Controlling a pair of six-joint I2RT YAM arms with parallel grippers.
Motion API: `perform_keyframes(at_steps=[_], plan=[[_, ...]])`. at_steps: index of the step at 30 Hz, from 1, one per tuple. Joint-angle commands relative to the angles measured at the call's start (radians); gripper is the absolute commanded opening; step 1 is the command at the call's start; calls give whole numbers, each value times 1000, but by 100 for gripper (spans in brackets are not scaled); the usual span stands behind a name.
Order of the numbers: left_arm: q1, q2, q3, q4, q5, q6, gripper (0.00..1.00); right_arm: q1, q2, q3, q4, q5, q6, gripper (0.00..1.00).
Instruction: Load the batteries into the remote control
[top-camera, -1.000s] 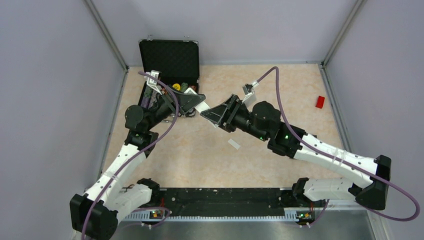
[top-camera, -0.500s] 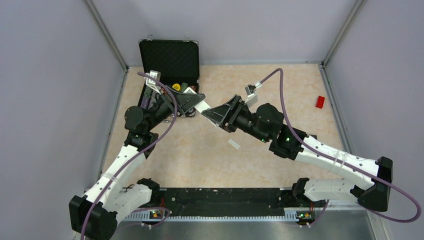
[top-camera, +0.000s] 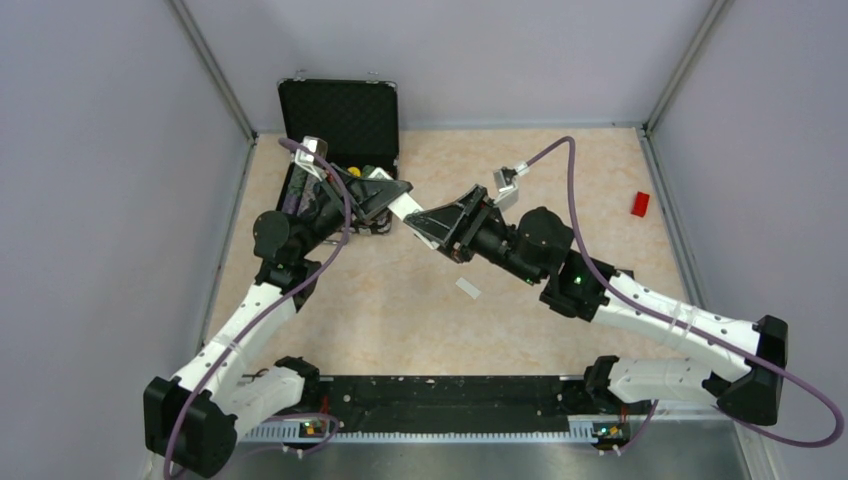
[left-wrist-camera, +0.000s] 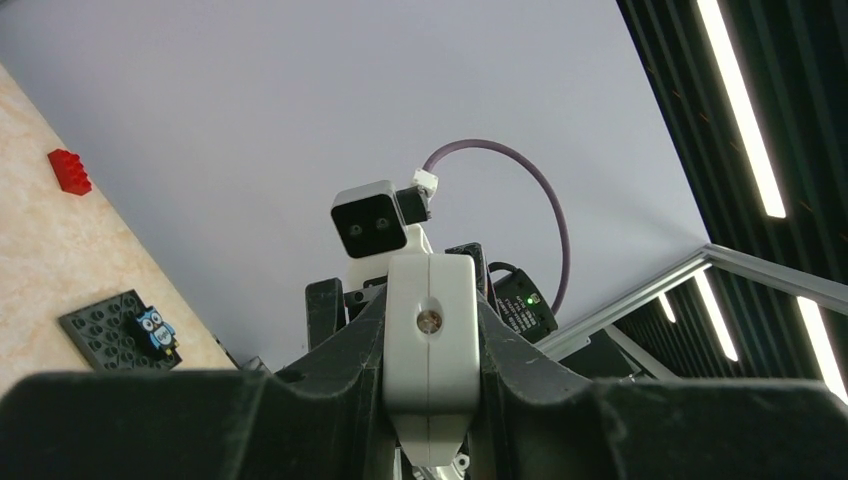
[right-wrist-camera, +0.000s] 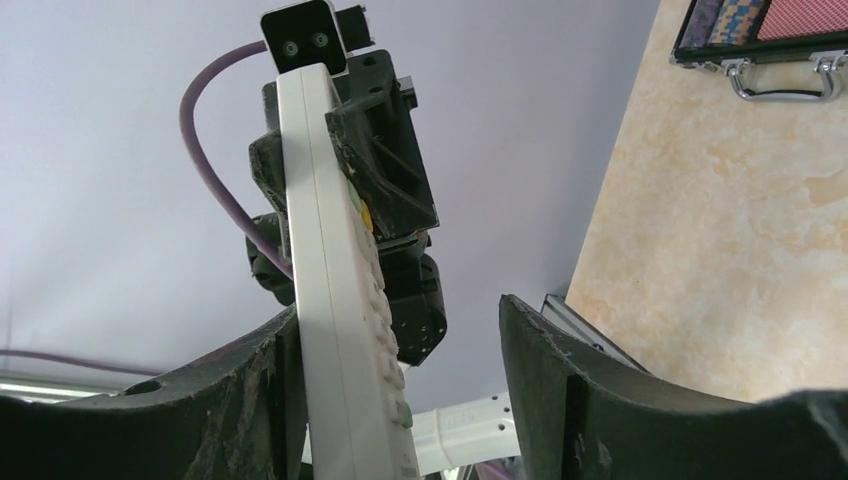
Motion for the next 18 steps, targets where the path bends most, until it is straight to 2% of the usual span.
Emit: perform_keyframes(at_steps=[1, 7, 13, 18], plan=[[7, -45, 31, 195, -82, -93, 0, -16, 19, -20, -182, 26, -38, 65], [8, -55, 31, 167, -82, -79, 0, -15, 24, -8, -236, 46, -60, 79], [8, -61, 20, 152, -79, -71, 0, -15, 32, 18, -213, 53, -101, 88], [8, -84, 17, 28, -50, 47, 0, -30, 16, 64, -146, 16, -119, 94]])
